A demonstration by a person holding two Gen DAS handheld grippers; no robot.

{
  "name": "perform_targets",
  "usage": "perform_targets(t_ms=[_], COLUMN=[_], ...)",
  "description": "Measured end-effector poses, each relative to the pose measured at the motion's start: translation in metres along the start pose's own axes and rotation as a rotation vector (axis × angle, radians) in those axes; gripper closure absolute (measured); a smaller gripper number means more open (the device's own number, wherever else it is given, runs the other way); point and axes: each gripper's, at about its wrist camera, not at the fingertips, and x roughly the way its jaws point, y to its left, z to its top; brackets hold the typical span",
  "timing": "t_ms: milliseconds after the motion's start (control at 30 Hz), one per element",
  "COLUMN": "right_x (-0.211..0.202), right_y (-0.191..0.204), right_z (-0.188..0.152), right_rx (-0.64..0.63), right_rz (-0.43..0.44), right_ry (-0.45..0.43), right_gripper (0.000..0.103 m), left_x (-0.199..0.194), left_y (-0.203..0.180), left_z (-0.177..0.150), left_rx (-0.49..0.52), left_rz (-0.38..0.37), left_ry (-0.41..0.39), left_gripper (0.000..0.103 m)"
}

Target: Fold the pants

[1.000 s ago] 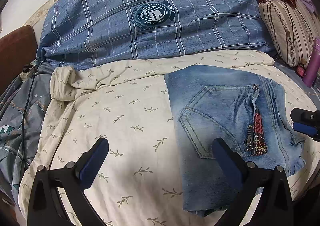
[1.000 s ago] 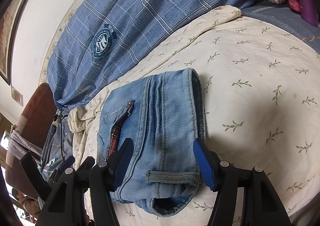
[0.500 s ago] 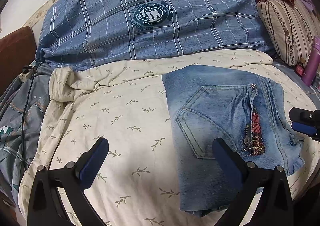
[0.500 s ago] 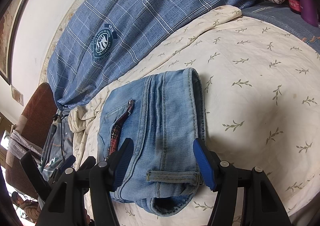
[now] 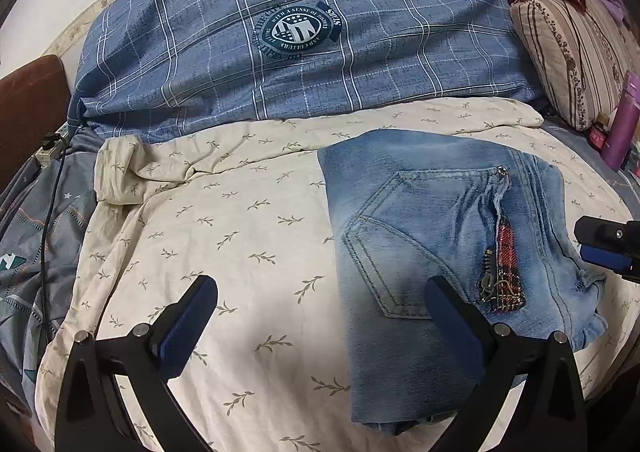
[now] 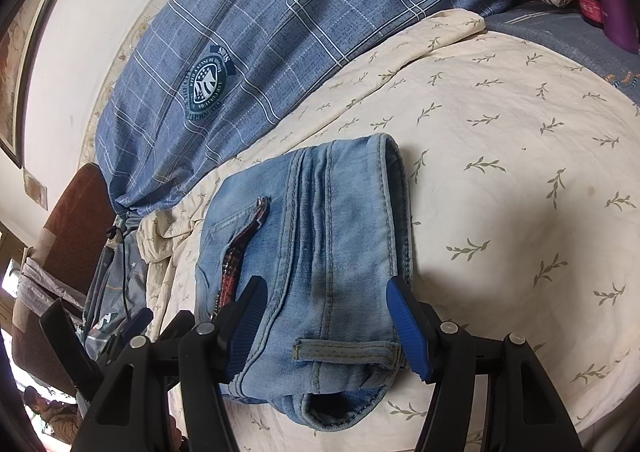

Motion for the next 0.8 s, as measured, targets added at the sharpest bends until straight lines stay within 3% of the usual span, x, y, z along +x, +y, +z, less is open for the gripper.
perform_targets(t_ms=[800], right_x=[0.0004], right_y=[0.0001], right_z=[0.0003], right_rx=[-0.004], right_rz=[0.001], right_ry=[0.006], right_gripper=[0.038], left_x=[0.0029], left_y=[-0.0050], left_z=[-0.0001], left_rx=[-0.001], left_rz=[-0.003], left_ry=[0.007], left_gripper=[0.000])
